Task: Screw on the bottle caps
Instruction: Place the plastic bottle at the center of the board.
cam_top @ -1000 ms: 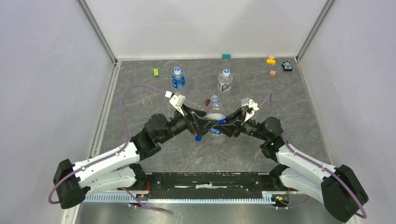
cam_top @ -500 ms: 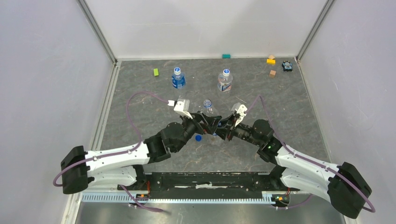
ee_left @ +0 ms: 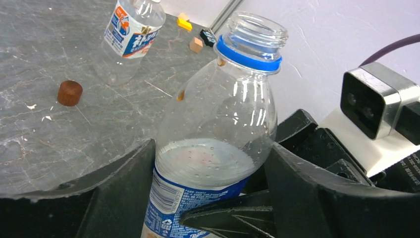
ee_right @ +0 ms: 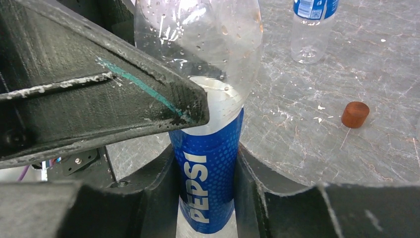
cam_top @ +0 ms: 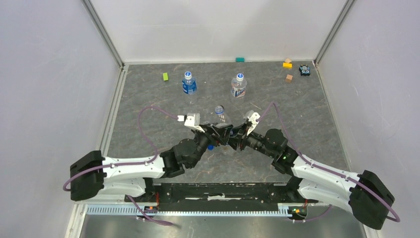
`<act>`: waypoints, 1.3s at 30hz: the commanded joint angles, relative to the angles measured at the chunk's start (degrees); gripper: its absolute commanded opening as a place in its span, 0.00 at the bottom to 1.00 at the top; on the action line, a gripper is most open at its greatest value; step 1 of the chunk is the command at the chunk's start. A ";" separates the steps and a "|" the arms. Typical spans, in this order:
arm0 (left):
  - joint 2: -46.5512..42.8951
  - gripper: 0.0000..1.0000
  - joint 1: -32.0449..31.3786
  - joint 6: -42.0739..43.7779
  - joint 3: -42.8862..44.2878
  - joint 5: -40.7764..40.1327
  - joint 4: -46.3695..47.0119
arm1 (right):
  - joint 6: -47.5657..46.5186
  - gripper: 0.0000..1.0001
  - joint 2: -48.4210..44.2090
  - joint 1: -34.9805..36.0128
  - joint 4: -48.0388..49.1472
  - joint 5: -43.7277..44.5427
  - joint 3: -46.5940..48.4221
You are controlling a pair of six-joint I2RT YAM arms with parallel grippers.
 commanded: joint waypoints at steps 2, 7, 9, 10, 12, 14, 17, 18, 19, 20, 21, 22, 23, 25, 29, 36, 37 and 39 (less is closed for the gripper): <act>-2.31 0.72 -0.92 4.67 -2.67 -2.49 4.46 | -0.56 0.48 -1.02 0.20 4.03 1.01 2.23; -5.78 0.57 1.75 5.25 -3.44 -0.03 0.05 | -1.79 0.63 -1.36 0.28 1.70 0.16 3.20; -6.72 0.56 3.54 5.17 -4.04 1.98 -0.31 | -2.30 0.68 -1.54 0.24 0.54 -0.06 3.92; -7.21 0.56 4.70 5.28 -4.29 3.65 -0.63 | -2.74 0.70 -1.87 0.25 -0.70 -0.07 4.54; -8.36 0.56 6.98 6.17 -4.39 7.39 -1.90 | -4.25 0.72 -2.75 0.23 -3.85 0.09 6.03; -9.39 0.56 9.30 7.98 -4.13 11.59 -4.04 | -6.22 0.75 -3.85 0.23 -7.62 0.57 8.59; -10.63 0.57 12.10 11.19 -3.54 17.62 -7.63 | -8.95 0.79 -5.00 0.11 -13.87 1.60 12.95; -11.00 0.57 13.01 12.28 -3.54 19.91 -7.96 | -9.85 0.79 -5.00 0.15 -15.38 1.95 14.33; -11.24 0.57 13.55 13.58 -3.31 22.34 -8.62 | -10.46 0.79 -4.81 0.09 -16.73 2.27 15.83; -11.37 0.57 13.85 15.11 -2.94 24.68 -9.31 | -11.16 0.80 -4.48 0.13 -17.65 2.68 17.42; -11.40 0.57 13.91 16.76 -2.38 26.34 -10.22 | -11.58 0.79 -4.18 0.13 -18.15 3.01 18.53; -11.32 0.57 13.92 18.04 -1.65 27.98 -11.26 | -11.95 0.80 -3.59 0.09 -18.68 3.44 19.94; -11.27 0.58 13.92 18.93 -1.31 29.29 -11.79 | -12.46 0.80 -3.04 0.01 -19.02 3.55 21.17; -11.21 0.58 13.94 20.37 -0.49 31.85 -12.30 | -13.04 0.79 -1.37 0.02 -19.44 3.65 23.64; -10.77 0.58 13.92 21.35 0.59 34.23 -12.41 | -12.74 0.77 2.16 -0.01 -19.72 4.17 27.08; -10.31 0.58 13.92 21.85 1.12 36.09 -11.86 | -10.67 0.67 4.28 -0.20 -18.29 4.43 26.72; -10.34 0.58 13.92 21.90 1.10 36.17 -11.75 | -10.51 0.63 4.21 -0.20 -18.08 4.42 26.51; -10.24 0.57 13.92 21.97 1.13 36.15 -11.74 | -10.27 0.49 4.14 -0.25 -17.87 4.49 26.40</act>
